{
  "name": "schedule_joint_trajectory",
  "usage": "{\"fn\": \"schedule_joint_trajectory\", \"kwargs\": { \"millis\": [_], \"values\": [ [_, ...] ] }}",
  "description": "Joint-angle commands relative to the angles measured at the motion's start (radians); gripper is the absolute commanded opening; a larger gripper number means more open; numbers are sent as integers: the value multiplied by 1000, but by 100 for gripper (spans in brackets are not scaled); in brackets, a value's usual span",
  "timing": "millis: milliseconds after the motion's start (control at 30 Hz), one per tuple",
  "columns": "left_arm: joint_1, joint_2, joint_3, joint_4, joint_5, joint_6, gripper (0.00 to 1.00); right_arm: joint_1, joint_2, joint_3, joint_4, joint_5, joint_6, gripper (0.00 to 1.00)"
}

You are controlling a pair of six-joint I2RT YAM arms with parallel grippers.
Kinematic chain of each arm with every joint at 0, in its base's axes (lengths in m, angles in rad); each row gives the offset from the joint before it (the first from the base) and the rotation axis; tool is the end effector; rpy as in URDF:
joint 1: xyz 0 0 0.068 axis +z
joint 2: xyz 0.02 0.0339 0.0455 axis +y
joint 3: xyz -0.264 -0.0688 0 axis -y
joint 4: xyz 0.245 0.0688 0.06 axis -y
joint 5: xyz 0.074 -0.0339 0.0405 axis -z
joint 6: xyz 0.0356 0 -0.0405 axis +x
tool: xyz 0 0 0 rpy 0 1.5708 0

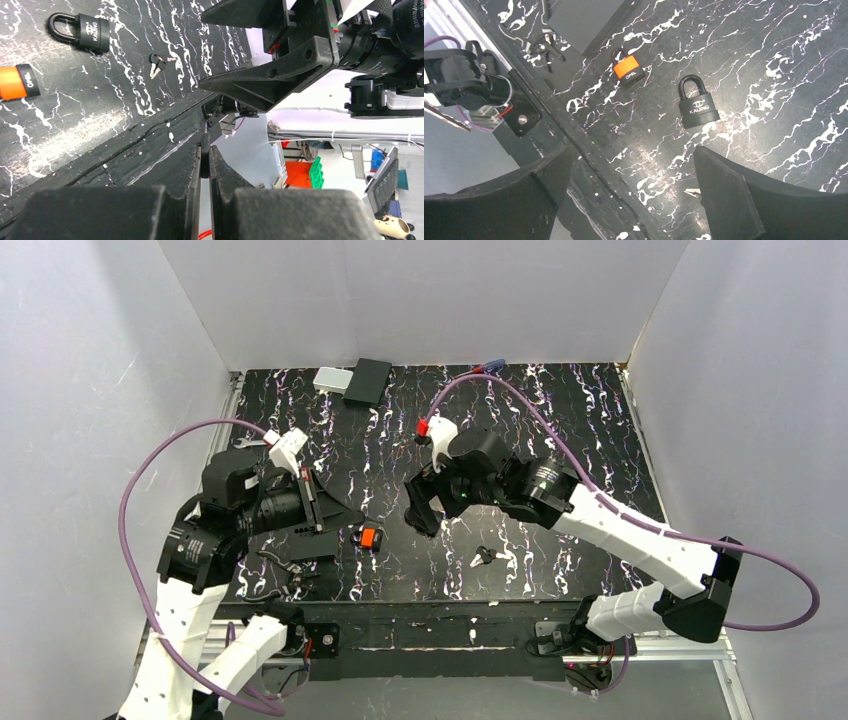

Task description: Unlock with the key

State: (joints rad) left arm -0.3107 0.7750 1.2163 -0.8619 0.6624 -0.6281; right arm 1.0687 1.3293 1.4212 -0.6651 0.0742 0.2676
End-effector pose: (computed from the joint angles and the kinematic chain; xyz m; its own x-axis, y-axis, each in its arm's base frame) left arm 0.1080 -0.0577 0.4154 -0.7703 -0.2393 -0.5911 0.3991 0.5419 -0.7396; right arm 0.1406 0.2506 0.3927 -0.4749 -0.3171 -0.8209 -0.7451 0.6412 0.1834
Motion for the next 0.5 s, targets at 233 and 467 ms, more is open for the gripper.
{"fn": "schedule_joint_trajectory", "kwargs": {
  "millis": [233,467],
  "values": [
    [-3,-141,-53,-138,-107,14,0,-137,303,47,-136,-131,-304,98],
    [-4,-85,-52,-118,-100,40,0,-161,483,130,-124,-117,-313,98]
  ]
}}
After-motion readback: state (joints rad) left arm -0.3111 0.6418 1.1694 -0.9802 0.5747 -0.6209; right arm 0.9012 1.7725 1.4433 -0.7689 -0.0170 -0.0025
